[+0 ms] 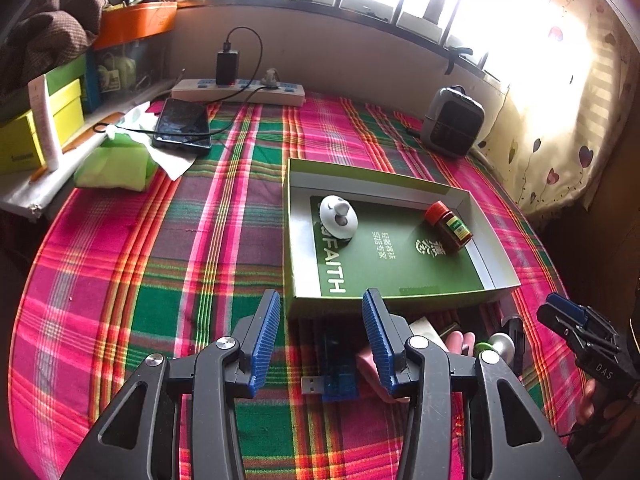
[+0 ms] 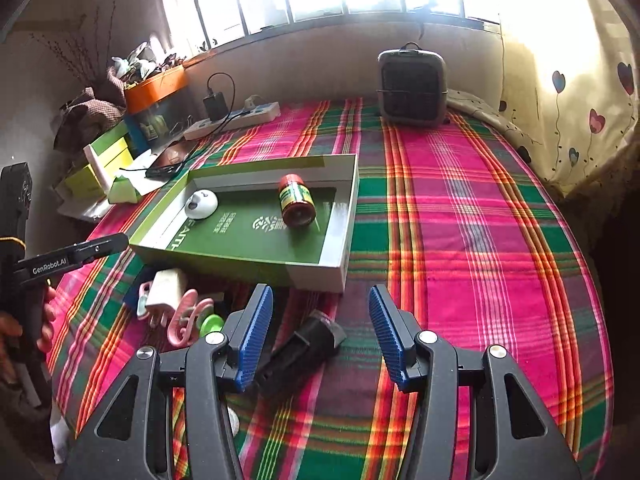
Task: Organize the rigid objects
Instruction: 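Grasp the white round lid with the right gripper while the left grasps the blue USB stick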
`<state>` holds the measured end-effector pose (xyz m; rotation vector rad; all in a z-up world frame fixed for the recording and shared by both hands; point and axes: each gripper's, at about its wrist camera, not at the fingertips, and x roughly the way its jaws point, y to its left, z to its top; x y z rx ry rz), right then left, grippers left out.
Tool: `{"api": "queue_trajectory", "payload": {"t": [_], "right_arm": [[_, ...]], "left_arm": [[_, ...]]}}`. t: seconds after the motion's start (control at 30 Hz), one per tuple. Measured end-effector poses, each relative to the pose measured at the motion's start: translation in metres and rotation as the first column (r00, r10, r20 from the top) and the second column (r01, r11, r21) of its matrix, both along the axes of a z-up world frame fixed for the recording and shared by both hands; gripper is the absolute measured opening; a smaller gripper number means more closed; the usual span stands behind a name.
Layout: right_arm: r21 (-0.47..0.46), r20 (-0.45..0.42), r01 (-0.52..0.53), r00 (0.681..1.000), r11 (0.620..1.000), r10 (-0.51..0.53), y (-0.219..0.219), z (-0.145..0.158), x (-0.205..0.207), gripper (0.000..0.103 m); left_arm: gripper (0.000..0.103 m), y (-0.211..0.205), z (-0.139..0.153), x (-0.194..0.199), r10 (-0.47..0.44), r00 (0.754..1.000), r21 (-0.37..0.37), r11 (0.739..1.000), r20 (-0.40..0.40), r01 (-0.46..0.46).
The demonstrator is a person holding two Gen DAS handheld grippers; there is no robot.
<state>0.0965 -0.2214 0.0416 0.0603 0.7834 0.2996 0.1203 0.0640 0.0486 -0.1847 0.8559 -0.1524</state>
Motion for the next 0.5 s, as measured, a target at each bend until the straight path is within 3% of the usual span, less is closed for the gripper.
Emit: {"api": "queue_trajectory", "payload": {"t": [0.5], "right_arm": [[0.018,-0.031,-0.100,0.994,0.995,0.100,0.018,-0.022,-0.047,0.052]], "left_arm": [[0.042,0.008,-0.016,-0.033,0.011,0.999,-0.011,1.000,-0.032,-0.012]]}}
